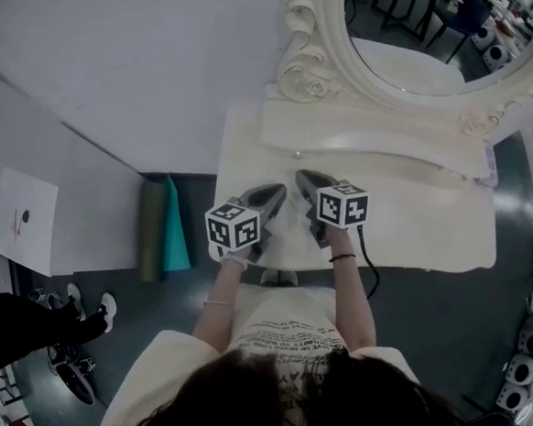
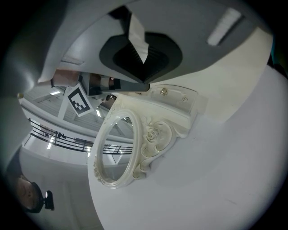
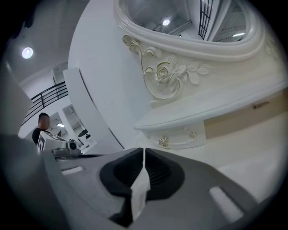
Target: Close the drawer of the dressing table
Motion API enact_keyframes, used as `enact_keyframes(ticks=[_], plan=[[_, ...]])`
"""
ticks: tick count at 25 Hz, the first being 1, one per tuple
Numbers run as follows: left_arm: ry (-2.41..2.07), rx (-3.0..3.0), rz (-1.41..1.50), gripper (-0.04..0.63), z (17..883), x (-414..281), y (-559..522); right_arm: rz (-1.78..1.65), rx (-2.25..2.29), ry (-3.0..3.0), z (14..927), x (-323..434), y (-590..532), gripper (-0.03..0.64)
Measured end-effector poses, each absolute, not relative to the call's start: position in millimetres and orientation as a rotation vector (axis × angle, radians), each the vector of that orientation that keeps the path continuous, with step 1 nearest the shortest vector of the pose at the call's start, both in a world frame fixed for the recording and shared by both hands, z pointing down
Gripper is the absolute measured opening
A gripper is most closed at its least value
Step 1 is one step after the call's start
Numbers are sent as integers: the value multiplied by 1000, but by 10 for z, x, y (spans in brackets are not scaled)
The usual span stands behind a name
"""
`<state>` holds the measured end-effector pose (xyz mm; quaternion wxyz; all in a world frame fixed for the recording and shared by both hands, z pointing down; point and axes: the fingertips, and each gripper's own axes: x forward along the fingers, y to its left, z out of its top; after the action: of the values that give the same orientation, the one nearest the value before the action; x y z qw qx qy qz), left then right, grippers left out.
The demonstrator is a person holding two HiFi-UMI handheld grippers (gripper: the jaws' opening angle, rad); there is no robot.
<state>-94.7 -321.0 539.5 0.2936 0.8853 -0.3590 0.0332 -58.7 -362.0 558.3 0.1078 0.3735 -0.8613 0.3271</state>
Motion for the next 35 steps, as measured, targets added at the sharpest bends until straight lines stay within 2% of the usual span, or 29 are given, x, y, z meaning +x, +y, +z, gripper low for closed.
enact_keyframes(ticks=[35], plan=[[-918,2433,44,0,5115,-887,-3156,805,1085,-2701,5212,-587,-3411,3]])
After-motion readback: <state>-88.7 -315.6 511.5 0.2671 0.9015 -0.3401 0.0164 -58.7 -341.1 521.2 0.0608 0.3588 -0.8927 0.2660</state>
